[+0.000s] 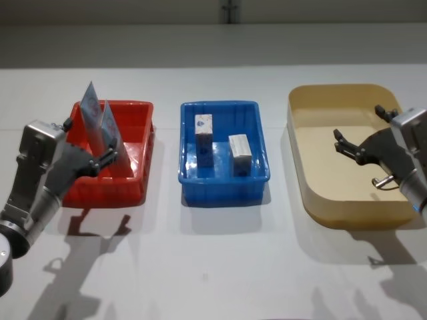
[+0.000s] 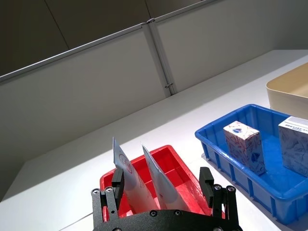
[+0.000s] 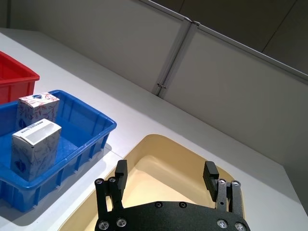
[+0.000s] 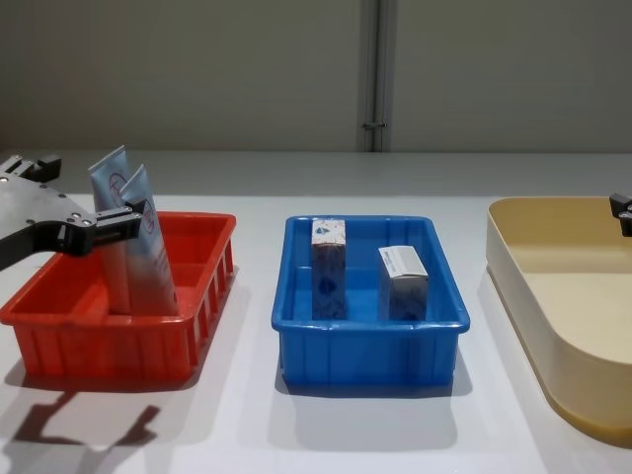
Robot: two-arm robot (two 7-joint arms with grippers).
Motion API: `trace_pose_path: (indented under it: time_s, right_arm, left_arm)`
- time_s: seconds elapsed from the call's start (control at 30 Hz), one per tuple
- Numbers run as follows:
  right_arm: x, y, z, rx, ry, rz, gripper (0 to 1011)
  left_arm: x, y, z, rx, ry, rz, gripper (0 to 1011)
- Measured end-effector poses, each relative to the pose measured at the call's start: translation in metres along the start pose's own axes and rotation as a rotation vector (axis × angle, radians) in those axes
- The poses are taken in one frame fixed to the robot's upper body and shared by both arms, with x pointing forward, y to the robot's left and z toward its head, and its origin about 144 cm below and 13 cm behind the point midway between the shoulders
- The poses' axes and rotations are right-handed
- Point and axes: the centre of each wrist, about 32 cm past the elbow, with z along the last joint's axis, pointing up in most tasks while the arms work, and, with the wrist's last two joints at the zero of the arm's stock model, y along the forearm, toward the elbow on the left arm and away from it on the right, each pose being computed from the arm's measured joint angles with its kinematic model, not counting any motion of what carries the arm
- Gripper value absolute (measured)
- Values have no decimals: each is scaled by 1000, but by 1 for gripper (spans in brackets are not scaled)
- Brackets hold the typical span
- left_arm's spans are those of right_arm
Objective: Bimanual collaborative sorting of washing and personal care products
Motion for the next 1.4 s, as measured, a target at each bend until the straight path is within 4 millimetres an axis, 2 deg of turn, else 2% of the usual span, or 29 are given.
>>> trace_pose_path:
  time_s: [1.4]
  right_arm:
    - [0, 0, 0, 0, 0, 0, 1001]
  left_arm:
    - [2, 1, -1, 2, 8, -5, 1001]
